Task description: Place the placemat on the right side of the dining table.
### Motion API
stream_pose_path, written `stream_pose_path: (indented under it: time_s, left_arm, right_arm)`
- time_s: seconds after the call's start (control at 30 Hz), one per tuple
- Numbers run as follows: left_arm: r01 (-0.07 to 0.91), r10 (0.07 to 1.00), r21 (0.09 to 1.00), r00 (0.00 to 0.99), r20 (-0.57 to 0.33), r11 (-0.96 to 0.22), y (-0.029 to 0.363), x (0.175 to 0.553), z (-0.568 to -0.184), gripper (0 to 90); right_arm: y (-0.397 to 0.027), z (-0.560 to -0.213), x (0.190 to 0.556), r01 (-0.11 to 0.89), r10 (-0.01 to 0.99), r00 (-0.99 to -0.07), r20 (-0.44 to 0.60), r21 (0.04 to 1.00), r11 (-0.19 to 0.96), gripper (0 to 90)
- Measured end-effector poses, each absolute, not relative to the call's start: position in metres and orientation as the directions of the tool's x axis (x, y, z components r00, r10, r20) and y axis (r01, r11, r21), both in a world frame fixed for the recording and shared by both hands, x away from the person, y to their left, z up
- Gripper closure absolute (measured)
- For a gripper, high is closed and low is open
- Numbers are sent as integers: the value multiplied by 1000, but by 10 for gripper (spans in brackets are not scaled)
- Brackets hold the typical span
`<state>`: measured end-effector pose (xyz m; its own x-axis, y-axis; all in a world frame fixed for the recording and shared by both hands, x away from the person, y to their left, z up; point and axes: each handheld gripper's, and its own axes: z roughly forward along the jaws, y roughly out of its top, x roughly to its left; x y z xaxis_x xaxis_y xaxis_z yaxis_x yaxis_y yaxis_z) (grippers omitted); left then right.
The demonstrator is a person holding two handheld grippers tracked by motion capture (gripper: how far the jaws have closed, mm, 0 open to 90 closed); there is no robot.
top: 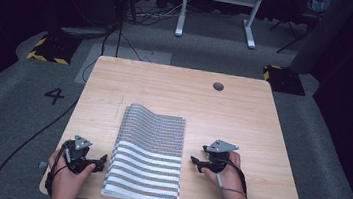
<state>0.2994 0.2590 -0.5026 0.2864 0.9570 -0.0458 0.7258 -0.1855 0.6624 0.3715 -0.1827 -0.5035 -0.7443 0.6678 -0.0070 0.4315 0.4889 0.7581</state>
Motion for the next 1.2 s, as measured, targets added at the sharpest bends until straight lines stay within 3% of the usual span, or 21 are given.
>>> stream_pose_path:
  time_s: [0.07,0.27,0.4,0.63,0.67,0.7,0.73,1.2]
  left_arm:
    - [717,957,673,286,-43,-184,261,298,-503,115]
    - [708,955,682,293,-43,-186,263,298,-504,121]
    - [707,955,682,295,-43,-188,263,298,-504,120]
    - [703,952,684,304,-39,-197,264,295,-504,125]
    - [697,952,690,304,-40,-194,264,291,-503,180]
    - [696,953,693,301,-43,-189,265,288,-503,180]
    - [692,954,697,298,-38,-188,266,284,-503,248]
    - [668,963,727,267,-40,-155,277,269,-507,235]
  right_arm:
    - [-182,-503,371,435,671,-741,-5,759,485,351]
    - [-176,-502,372,429,652,-759,0,753,499,406]
    - [-166,-490,372,524,661,-743,100,701,483,437]
    - [-136,-461,381,455,609,-791,57,720,524,383]
    - [-123,-451,383,418,579,-815,35,727,545,380]
    - [-123,-451,383,418,579,-815,35,727,545,380]
    - [-111,-446,385,402,560,-828,32,731,552,373]
    - [-26,-421,384,335,446,-895,30,706,624,335]
